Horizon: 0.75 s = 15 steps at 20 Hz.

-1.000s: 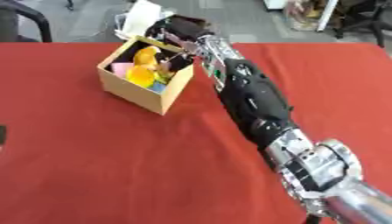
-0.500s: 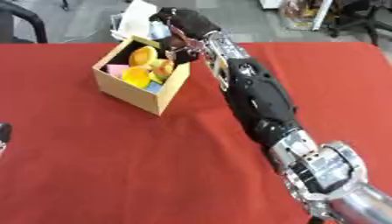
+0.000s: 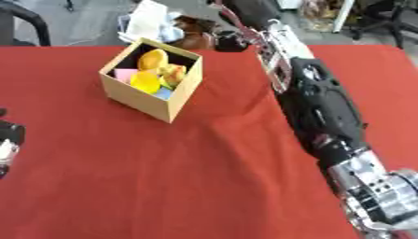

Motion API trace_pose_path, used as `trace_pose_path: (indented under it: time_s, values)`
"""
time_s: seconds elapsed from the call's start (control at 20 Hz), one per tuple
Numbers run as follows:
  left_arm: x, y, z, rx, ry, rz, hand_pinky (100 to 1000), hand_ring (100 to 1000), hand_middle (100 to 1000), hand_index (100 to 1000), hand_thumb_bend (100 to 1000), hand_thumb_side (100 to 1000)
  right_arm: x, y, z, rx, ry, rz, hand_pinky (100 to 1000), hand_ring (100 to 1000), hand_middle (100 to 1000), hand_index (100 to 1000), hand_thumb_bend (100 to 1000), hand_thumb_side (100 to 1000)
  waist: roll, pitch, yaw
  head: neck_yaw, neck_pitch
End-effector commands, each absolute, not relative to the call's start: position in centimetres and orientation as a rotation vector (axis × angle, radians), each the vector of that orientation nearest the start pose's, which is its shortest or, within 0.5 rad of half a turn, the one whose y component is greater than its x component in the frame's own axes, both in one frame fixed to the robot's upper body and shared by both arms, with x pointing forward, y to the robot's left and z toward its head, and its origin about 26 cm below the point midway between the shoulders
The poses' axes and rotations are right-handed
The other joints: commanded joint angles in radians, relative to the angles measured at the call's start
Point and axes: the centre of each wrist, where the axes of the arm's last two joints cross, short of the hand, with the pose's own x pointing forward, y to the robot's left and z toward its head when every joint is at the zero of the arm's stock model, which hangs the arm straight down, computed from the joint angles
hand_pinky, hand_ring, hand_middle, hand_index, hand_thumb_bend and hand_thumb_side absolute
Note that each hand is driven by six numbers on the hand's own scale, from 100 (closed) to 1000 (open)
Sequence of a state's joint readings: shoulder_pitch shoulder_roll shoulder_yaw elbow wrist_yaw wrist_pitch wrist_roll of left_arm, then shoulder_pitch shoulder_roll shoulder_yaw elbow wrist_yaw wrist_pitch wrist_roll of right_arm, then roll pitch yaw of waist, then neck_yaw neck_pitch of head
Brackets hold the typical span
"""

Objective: Pick up objects on the table and place them in the box.

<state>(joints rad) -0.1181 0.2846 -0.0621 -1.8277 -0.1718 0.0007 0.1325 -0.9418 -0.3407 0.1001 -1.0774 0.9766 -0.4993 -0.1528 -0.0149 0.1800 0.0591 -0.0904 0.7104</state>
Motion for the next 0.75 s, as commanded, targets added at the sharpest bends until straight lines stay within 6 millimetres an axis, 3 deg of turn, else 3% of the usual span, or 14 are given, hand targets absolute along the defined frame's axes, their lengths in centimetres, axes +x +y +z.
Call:
trace_pose_path:
  time_s: [0.05,0.15,0.4,0.45,0.5,0.75]
  values:
    - [29.7,26.9,11.0,0.402,-1.985,-0.304,717,574,578,793,402,451,45.6,-25.2,23.9,1.316,2.843,-1.390,689,650,784,1000,100,100,-0.006,-0.013,-0.009,0.018,-0.006]
    - [29.8,26.9,11.0,0.408,-1.990,-0.294,717,576,582,796,403,451,44.7,-26.1,23.2,1.352,2.912,-1.287,679,645,781,1000,100,124,-0.004,-0.009,-0.022,0.030,-0.004]
    - [29.8,26.6,10.9,0.404,-1.998,-0.281,719,581,590,813,404,456,42.3,-27.2,20.9,1.407,3.111,-1.030,666,640,769,963,100,279,0.008,0.002,-0.050,0.044,0.009]
    - [29.8,26.6,10.8,0.403,-1.999,-0.279,719,581,590,813,435,434,41.8,-27.3,20.4,1.409,3.148,-1.002,664,639,770,962,100,221,0.011,0.005,-0.055,0.047,0.011]
    - [29.8,26.5,10.8,0.402,-1.999,-0.277,720,582,591,813,406,458,41.3,-27.3,19.9,1.409,3.186,-0.980,662,640,772,961,100,331,0.016,0.008,-0.060,0.052,0.012]
    - [29.7,26.3,10.4,0.398,-1.992,-0.276,720,581,588,806,404,461,38.5,-26.7,17.3,1.365,3.381,-0.890,655,636,771,955,100,432,0.035,0.013,-0.115,0.068,0.026]
